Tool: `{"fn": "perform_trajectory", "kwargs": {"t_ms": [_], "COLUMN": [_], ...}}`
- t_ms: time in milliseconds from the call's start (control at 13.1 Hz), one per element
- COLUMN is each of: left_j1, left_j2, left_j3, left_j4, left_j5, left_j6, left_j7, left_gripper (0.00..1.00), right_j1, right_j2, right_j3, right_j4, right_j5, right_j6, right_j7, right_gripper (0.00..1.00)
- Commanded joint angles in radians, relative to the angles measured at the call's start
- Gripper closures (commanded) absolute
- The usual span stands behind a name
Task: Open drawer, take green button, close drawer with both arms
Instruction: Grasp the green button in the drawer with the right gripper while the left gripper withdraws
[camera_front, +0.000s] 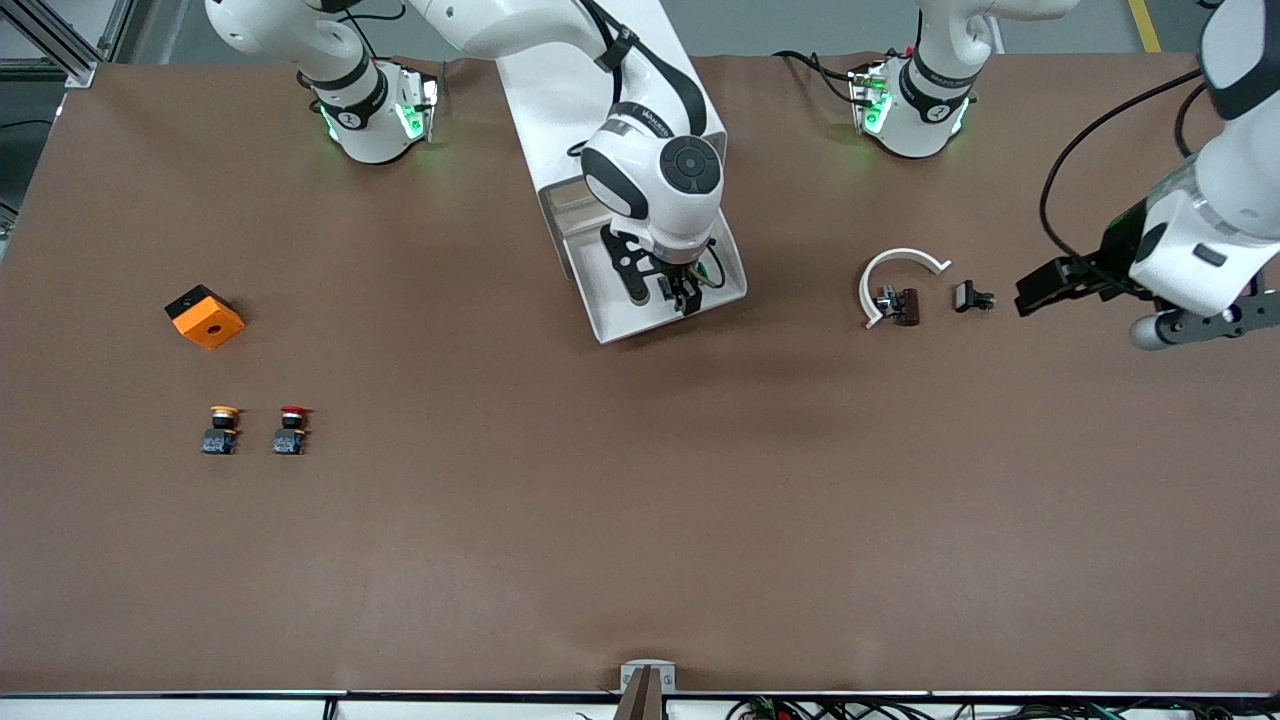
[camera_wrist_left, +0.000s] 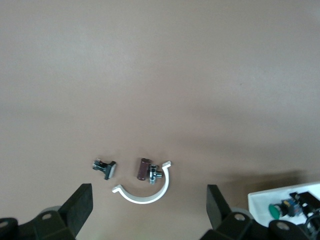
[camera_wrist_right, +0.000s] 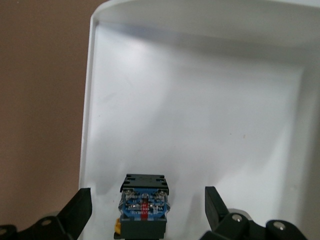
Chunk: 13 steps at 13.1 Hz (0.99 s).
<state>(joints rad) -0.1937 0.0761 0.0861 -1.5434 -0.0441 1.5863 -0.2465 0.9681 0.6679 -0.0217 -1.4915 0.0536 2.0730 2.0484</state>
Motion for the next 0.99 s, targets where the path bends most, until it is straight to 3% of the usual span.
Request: {"fn": "perform_trajectory", "kwargs": {"t_ms": [0, 229, 306, 611, 840, 917], "left_j1": [0.031, 0.03, 0.031, 0.216, 0.232, 0.232], "left_j2": [-0.053, -0.064, -0.065, -0.065, -0.065, -0.065], "left_j3": [-0.006, -0.009, -0.015, -0.224, -0.247, -0.249], "left_j4": [-0.037, -0.034, -0.035, -0.037, -0.035, -0.035], "left_j5": [0.013, 0.013, 0.013, 0.015, 0.013, 0.013], "left_j6": [-0.011, -0.045, -0.043, -0.04, -0.045, -0.051], "left_j7": [0.076, 0.076, 0.076, 0.075, 0.075, 0.075], "left_gripper": [0.0, 0.0, 0.0, 0.0, 0.0, 0.0], "right_j1": [0.011, 0.011, 0.011, 0.012, 0.012, 0.012], "right_j2": [0.021, 0.021, 0.021, 0.021, 0.021, 0.021], "right_j3": [-0.009, -0.009, -0.009, -0.009, -0.009, -0.009], "right_j4": [0.028, 0.028, 0.028, 0.028, 0.028, 0.028], "right_j5": [0.002, 0.002, 0.002, -0.001, -0.001, -0.003], "right_j6": [0.001, 0.001, 0.001, 0.001, -0.001, 0.001], "right_j7": [0.015, 0.006, 0.004, 0.003, 0.003, 0.003], "right_gripper": [0.0, 0.0, 0.04, 0.06, 0.06, 0.15]}}
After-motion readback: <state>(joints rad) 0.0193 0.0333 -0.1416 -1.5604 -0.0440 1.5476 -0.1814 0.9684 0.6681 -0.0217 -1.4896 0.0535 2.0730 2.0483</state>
